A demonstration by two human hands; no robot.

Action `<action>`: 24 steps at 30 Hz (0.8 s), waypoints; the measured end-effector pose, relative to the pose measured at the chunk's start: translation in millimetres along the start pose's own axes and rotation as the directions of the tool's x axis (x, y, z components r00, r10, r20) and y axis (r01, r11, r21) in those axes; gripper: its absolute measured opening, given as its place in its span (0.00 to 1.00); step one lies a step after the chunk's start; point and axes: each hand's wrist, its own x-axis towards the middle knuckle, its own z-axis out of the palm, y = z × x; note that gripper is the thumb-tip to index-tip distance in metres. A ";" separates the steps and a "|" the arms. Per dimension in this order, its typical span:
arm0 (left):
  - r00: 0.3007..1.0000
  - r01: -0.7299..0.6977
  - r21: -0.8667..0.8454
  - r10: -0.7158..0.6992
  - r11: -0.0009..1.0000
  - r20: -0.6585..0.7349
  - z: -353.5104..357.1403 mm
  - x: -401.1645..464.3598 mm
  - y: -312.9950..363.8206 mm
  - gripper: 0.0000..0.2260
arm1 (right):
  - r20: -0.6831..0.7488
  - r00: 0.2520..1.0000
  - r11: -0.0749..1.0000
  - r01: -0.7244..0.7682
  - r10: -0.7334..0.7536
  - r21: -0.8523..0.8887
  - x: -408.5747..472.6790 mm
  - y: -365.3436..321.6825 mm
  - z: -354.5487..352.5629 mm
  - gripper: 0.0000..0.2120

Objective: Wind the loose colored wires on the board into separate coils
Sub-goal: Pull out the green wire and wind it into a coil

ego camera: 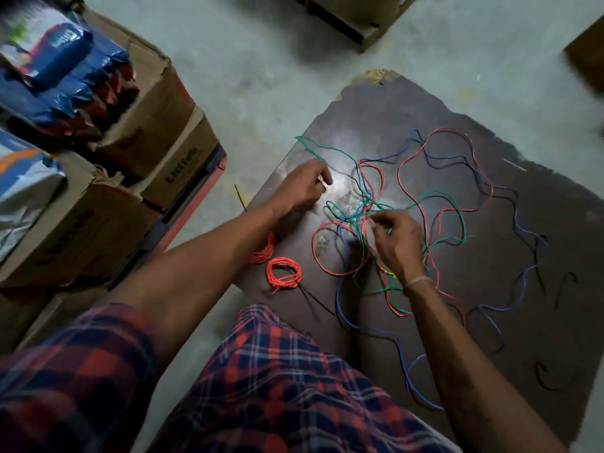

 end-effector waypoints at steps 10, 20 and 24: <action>0.865 0.183 -0.649 0.193 0.738 0.463 -71.9 -50.4 73.7 0.08 | 0.300 0.916 0.925 0.157 -0.267 0.346 56.3 -96.2 -20.6 0.36; 0.856 0.181 -0.818 0.321 0.547 0.404 -63.6 -92.8 119.6 0.10 | 0.469 0.772 0.781 0.057 -0.430 0.621 28.4 -74.4 -45.5 0.09; 0.952 -0.004 -0.731 0.227 0.682 0.207 -51.8 -99.6 130.6 0.09 | 0.488 0.822 0.760 -0.110 -0.292 0.640 6.3 -36.5 -76.0 0.12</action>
